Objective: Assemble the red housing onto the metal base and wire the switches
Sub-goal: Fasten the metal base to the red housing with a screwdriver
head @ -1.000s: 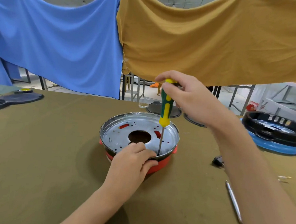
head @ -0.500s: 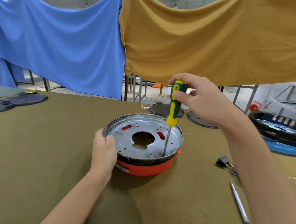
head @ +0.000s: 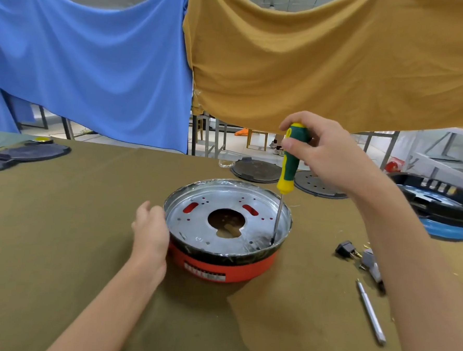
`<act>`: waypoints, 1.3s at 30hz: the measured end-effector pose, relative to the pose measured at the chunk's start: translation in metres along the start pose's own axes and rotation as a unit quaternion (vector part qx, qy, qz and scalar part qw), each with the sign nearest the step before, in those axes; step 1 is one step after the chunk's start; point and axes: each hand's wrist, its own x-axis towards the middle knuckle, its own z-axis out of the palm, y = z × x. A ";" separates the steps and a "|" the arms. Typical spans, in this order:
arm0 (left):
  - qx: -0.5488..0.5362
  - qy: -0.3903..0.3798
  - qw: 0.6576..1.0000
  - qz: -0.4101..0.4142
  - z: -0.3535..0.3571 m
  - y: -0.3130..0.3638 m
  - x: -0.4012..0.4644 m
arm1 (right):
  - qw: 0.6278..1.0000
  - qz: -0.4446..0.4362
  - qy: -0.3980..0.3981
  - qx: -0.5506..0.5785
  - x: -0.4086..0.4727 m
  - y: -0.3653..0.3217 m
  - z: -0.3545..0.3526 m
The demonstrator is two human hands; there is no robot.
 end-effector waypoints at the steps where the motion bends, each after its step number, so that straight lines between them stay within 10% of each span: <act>1: 0.002 -0.015 1.000 0.013 0.002 -0.003 -0.004 | 0.999 0.004 0.029 -0.030 0.000 -0.001 0.000; 7: -0.007 0.029 0.999 0.034 0.006 -0.006 -0.018 | 0.975 0.034 0.123 -0.181 -0.004 -0.007 0.010; 13: -0.030 -0.004 1.000 0.006 0.003 0.001 -0.008 | 0.998 0.035 -0.043 0.025 -0.004 -0.011 -0.006; 19: -0.076 -0.006 0.997 0.011 0.004 -0.003 -0.007 | 0.977 0.045 0.124 -0.168 -0.007 -0.010 0.002; 26: -0.081 -0.005 0.997 0.016 0.005 -0.003 -0.007 | 0.996 0.052 -0.069 0.013 -0.009 -0.009 -0.014; 33: -0.088 -0.004 0.996 0.013 0.005 -0.003 -0.009 | 0.965 0.053 0.122 -0.227 -0.006 -0.019 0.013; 39: -0.086 -0.007 0.996 0.017 0.005 -0.005 -0.007 | 0.995 0.058 -0.077 0.021 -0.009 -0.013 -0.010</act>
